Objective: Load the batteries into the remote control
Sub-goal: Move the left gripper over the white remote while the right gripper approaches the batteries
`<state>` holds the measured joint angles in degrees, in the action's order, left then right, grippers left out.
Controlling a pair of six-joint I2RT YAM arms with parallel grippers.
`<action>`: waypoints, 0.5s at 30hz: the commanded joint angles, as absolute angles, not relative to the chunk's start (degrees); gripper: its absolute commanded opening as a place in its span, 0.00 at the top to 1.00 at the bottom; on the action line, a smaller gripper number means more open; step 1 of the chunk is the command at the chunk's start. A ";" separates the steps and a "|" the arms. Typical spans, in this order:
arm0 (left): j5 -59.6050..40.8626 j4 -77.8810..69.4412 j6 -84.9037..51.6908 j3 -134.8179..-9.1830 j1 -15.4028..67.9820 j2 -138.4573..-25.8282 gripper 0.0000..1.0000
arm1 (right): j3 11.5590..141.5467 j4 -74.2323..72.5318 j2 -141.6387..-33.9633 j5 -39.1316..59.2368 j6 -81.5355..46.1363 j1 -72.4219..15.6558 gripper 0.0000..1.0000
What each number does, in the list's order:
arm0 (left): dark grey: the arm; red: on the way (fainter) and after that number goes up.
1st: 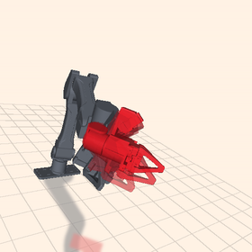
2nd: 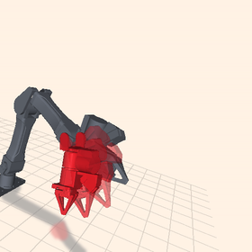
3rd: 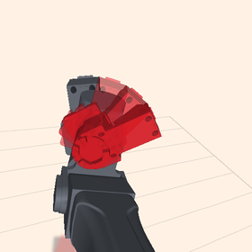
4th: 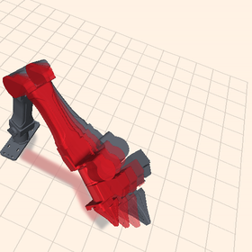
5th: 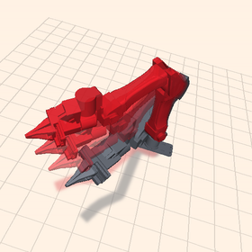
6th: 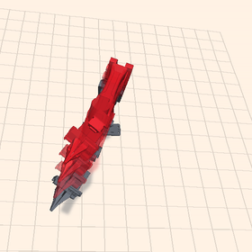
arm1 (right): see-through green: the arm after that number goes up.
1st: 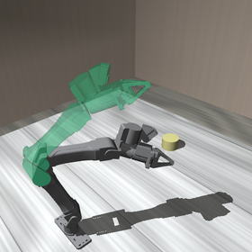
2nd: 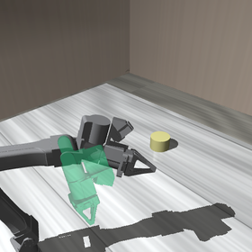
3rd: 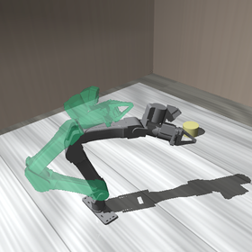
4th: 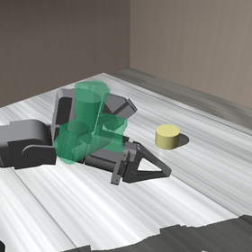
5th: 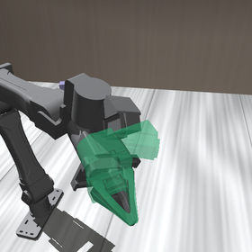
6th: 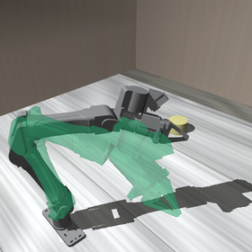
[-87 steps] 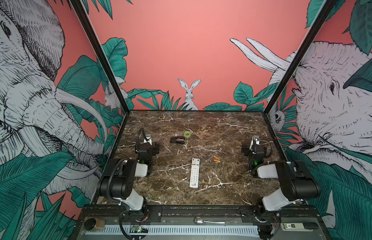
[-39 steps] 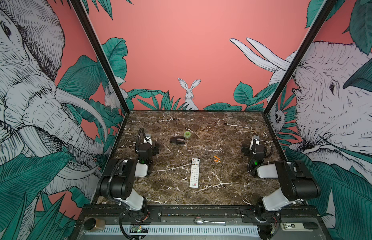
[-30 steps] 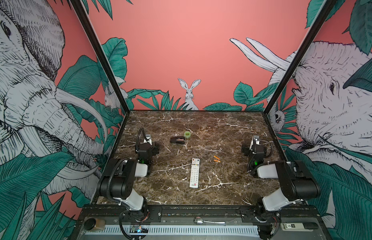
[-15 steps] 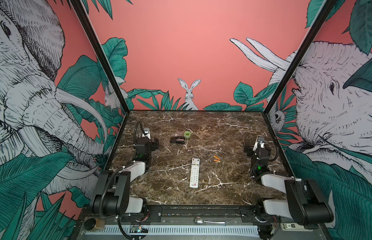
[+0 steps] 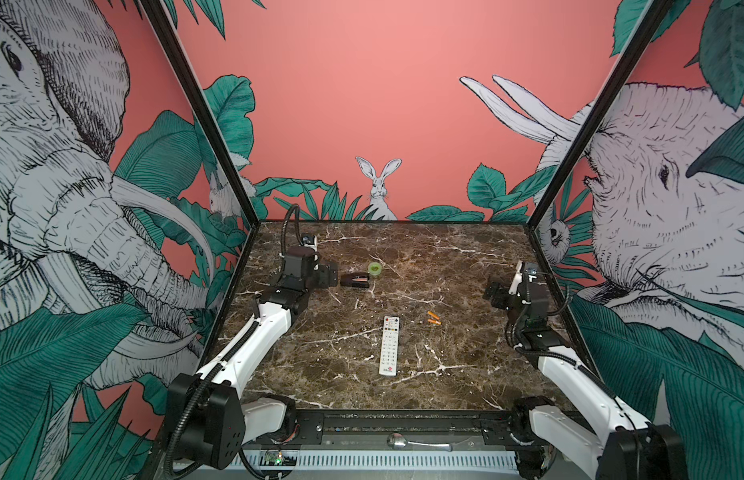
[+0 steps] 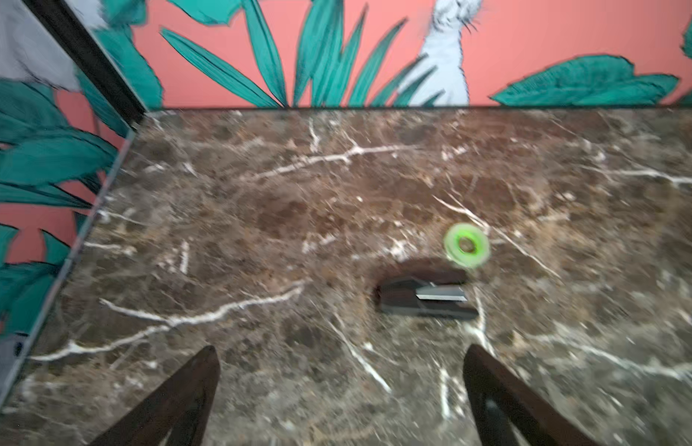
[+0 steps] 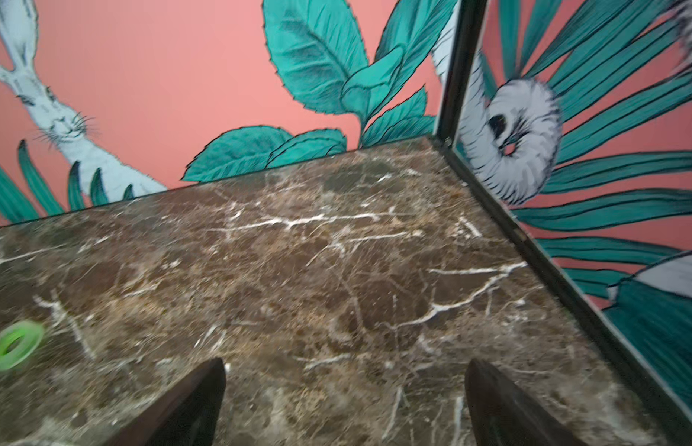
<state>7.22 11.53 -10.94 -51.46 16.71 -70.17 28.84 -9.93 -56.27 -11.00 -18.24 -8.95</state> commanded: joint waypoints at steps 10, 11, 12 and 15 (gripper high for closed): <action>-7.99 36.65 -24.11 -60.11 26.35 -73.52 0.00 | 36.63 7.33 -61.42 2.61 -19.36 -18.87 0.01; -6.97 37.33 -24.29 -60.50 28.05 -73.92 0.00 | 37.73 9.25 -62.30 2.55 -18.77 -19.85 0.01; -5.99 37.82 -24.48 -60.96 29.49 -74.49 0.01 | 38.85 11.04 -63.38 2.55 -18.21 -20.71 0.01; -4.24 38.67 -26.06 -61.52 33.36 -76.40 0.00 | 40.66 14.06 -64.93 2.63 -17.23 -23.20 0.01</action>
<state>-5.23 34.52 -23.07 -59.81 30.79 -75.59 38.76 8.95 -64.16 1.56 -18.96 -21.45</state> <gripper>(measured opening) 0.995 0.989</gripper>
